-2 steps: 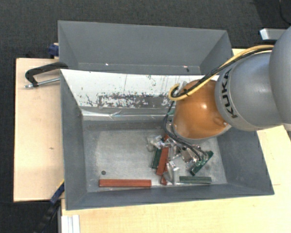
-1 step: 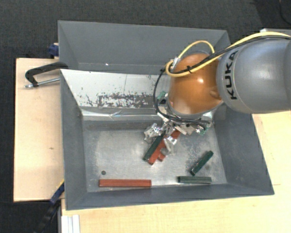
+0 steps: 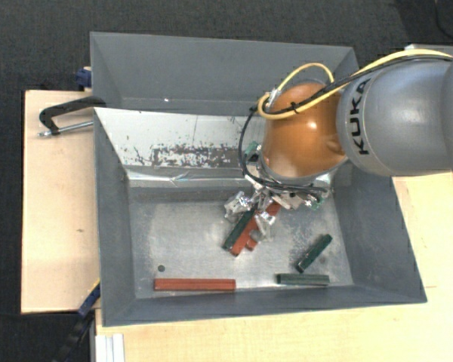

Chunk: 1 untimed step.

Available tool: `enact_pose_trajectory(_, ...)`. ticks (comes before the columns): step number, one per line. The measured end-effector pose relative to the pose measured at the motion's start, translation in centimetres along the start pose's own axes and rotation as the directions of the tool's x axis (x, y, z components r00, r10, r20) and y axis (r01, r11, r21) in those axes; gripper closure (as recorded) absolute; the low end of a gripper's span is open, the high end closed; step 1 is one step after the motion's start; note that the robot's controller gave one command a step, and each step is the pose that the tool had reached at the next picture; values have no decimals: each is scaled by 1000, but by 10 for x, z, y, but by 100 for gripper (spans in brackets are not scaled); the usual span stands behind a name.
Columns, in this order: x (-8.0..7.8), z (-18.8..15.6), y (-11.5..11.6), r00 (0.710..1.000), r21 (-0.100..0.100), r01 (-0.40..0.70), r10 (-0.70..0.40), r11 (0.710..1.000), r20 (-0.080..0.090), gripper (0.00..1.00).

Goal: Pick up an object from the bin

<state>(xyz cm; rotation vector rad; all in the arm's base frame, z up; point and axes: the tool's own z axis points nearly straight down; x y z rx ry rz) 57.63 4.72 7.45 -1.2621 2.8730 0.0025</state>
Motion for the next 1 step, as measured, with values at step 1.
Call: enact_pose_trajectory(1, -23, -177, 9, 1000, 9, 14, -14, 1000, 9, 100)
